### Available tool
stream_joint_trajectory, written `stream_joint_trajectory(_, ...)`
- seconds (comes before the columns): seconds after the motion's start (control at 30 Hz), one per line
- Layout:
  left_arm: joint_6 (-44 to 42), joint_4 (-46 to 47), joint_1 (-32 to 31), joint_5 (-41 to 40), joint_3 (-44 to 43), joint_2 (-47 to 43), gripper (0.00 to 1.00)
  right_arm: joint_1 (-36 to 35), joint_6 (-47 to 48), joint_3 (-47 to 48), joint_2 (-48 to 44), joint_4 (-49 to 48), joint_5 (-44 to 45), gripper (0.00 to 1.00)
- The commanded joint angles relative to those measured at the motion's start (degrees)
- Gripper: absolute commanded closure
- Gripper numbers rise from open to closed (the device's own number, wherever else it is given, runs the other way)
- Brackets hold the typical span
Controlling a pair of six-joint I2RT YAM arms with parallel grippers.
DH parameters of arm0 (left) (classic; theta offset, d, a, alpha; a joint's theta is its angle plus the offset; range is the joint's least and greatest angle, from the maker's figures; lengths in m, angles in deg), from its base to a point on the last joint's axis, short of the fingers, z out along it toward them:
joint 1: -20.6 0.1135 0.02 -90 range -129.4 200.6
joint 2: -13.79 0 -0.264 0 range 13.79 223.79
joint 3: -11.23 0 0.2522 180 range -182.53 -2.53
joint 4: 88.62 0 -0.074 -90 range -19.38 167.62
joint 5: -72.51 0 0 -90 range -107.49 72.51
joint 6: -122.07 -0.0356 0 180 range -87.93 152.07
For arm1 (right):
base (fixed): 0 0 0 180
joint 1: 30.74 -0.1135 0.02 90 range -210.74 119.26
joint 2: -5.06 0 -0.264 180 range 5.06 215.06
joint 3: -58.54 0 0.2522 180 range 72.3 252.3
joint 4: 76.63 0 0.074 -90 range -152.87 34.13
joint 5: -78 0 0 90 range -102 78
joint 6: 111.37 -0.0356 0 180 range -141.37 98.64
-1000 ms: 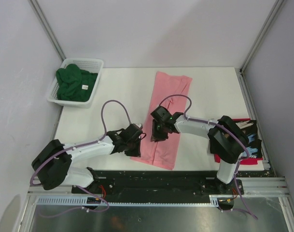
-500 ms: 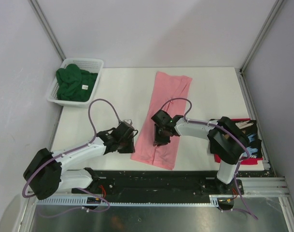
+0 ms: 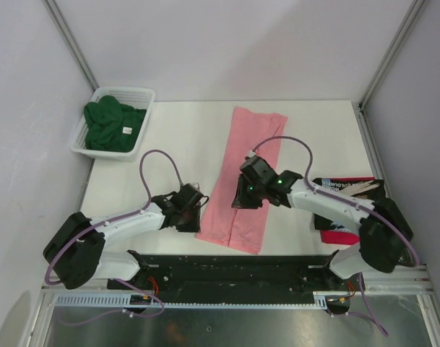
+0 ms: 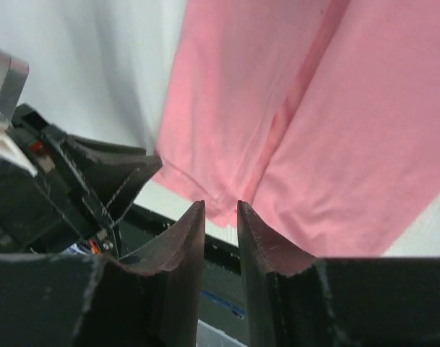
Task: Fold and stack the t-shirts
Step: Rotate the tshirt 90 degrees, then grab the bottom of the folded rectangular tshirt with both arms
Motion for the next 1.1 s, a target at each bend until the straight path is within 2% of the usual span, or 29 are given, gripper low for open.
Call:
stream_joint_trajectory(0.0,-0.93,0.74,0.26,2.41,0.99,1.00,0.68,-0.12,-2.73,-5.85,-7.57,4.29,1.62,0.70)
stream_joint_trajectory(0.23,0.90,0.69,-1.56,5.60,3.83,-0.04,0.78,-2.00,-9.27,-22.01,-21.51,6.51,-0.53,0.65)
stream_joint_trajectory(0.43,1.88,0.68,-3.47,6.98,5.68,-0.57,0.87,-3.72,-14.26,-29.62,-28.60,6.50,-2.13,0.63)
stream_joint_trajectory(0.7,2.00,0.66,-3.75,8.22,7.59,-3.53,0.99,-4.75,-21.42,-37.35,-30.08,-1.24,-4.32,0.62)
stream_joint_trajectory(1.07,1.23,0.44,-3.83,9.25,7.23,-4.36,1.00,-5.13,-28.38,-41.65,-33.98,-5.52,0.10,0.59)
